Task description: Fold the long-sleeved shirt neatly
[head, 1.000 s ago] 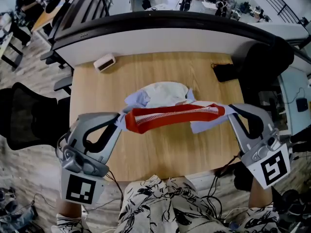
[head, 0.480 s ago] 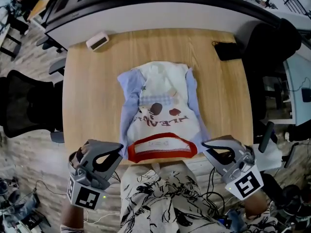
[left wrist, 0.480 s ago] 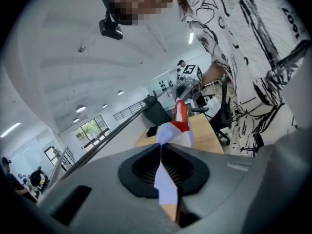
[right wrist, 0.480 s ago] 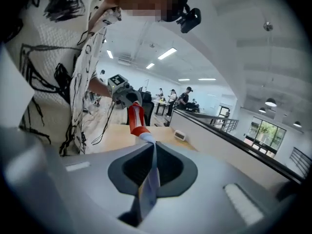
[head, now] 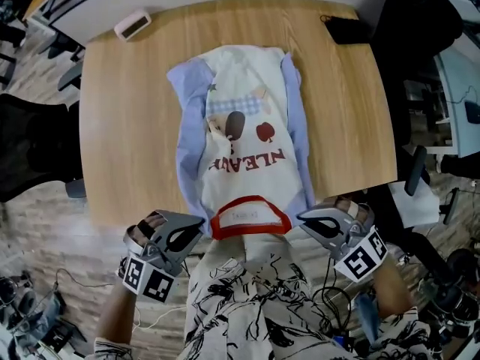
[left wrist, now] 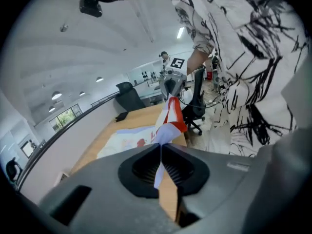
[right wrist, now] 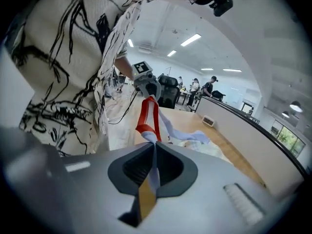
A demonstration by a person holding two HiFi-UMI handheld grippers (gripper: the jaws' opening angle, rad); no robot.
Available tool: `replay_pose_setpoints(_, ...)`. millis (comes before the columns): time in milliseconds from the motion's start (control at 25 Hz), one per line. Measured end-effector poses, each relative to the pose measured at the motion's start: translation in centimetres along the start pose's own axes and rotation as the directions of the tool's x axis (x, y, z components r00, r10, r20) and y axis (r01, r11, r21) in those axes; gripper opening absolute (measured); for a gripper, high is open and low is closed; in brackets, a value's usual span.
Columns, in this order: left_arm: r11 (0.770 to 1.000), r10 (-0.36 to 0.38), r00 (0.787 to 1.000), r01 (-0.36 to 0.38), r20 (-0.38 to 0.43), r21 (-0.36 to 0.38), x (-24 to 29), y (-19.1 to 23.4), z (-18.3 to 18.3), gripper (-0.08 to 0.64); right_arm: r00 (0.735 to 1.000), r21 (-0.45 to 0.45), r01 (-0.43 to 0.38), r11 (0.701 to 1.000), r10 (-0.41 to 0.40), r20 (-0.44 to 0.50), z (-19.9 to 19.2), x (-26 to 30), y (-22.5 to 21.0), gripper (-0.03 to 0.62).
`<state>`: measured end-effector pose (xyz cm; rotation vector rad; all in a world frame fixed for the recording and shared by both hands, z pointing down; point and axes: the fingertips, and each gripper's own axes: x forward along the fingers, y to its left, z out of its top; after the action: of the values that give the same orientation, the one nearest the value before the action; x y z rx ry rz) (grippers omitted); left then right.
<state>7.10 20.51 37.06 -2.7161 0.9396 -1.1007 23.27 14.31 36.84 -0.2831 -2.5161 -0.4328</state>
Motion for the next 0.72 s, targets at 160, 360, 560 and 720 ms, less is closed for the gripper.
replay_pose_setpoints(160,0.998,-0.051,0.997,0.053,-0.059,0.023,2.9,-5.4,-4.6,0.021,0.997,-0.056,-0.026,0.998,0.022,-0.068,-3.8,2.6,5.1,0.017)
replay_pose_setpoints(360,0.995,-0.086,0.988,0.092,-0.129,0.038,5.6,-9.5,-10.2,0.021,0.984,-0.136,-0.048,0.989,0.024,-0.178,-9.2,5.5,8.8,0.017)
replay_pose_setpoints(560,0.992,-0.107,0.983,0.115,-0.146,0.046,7.4,-11.8,-12.2,0.021,0.974,-0.141,-0.074,0.987,0.042,-0.222,-11.9,6.4,11.3,0.017)
replay_pose_setpoints(720,0.991,-0.123,0.982,0.129,-0.143,0.033,7.6,-12.0,-12.8,0.026,0.974,-0.104,-0.073,0.992,0.048,-0.222,-12.1,7.0,11.4,0.018)
